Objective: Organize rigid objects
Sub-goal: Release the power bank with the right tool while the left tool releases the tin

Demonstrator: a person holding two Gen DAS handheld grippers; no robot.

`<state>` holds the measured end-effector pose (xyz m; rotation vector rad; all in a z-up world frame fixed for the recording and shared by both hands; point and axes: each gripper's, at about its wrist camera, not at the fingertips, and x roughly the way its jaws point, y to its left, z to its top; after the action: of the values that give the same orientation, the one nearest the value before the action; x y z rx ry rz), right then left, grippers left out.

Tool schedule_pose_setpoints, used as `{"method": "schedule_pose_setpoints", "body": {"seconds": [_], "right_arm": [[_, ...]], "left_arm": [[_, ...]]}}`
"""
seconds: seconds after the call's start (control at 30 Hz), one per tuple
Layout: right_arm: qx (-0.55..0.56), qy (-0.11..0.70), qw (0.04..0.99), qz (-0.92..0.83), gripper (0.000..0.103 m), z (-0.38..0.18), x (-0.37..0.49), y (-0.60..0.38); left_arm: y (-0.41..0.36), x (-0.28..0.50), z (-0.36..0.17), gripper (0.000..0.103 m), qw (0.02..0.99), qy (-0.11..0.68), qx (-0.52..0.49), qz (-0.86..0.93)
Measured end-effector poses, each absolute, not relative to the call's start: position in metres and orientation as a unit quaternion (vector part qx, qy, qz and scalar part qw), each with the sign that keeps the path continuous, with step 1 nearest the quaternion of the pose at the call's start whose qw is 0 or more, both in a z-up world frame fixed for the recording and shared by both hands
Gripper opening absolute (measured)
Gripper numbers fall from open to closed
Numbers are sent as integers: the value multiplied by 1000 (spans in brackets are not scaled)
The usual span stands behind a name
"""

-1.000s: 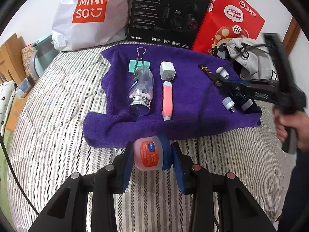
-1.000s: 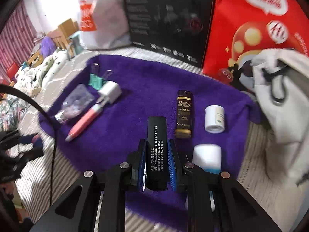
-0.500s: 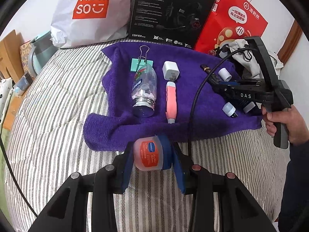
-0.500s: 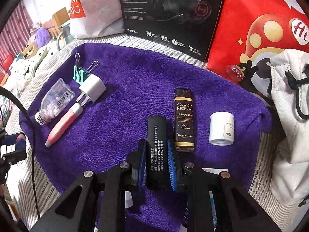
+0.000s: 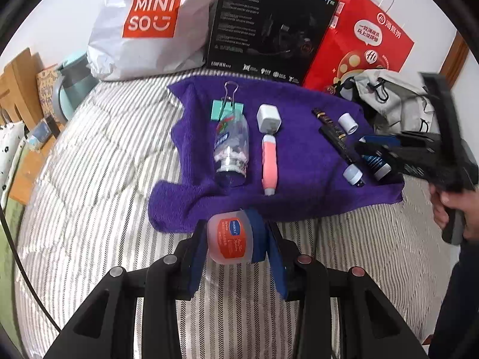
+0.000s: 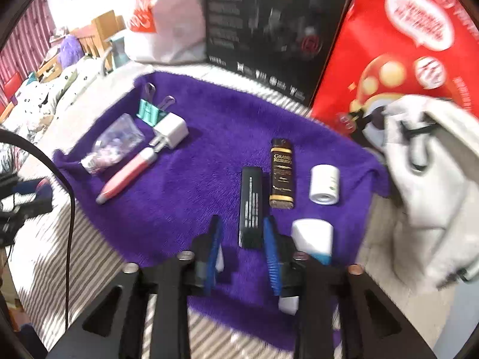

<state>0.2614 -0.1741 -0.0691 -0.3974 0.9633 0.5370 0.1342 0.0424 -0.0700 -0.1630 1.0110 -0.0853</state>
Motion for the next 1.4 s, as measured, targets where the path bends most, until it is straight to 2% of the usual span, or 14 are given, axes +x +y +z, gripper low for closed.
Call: {"method": "schedule_pose_setpoints", "body": {"seconds": [0.03, 0.07, 0.23, 0.6, 1.0, 1.4], "right_arm": [[-185, 444, 839, 255, 48, -63, 250, -181], [-181, 438, 842, 257, 49, -60, 241, -186], [-127, 422, 859, 261, 49, -52, 198, -223], [-52, 465, 853, 231, 49, -83, 148, -279], [-35, 483, 846, 224, 49, -93, 141, -295], [-42, 489, 838, 239, 49, -96, 139, -283]], "left_arm": [[42, 135, -67, 36, 872, 481, -76, -41], [41, 136, -64, 36, 874, 479, -75, -43], [30, 152, -58, 36, 876, 474, -65, -54], [-29, 225, -66, 36, 874, 473, -31, -104], [-54, 265, -111, 36, 857, 508, 7, -86], [-69, 266, -114, 37, 858, 504, 70, -68]]}}
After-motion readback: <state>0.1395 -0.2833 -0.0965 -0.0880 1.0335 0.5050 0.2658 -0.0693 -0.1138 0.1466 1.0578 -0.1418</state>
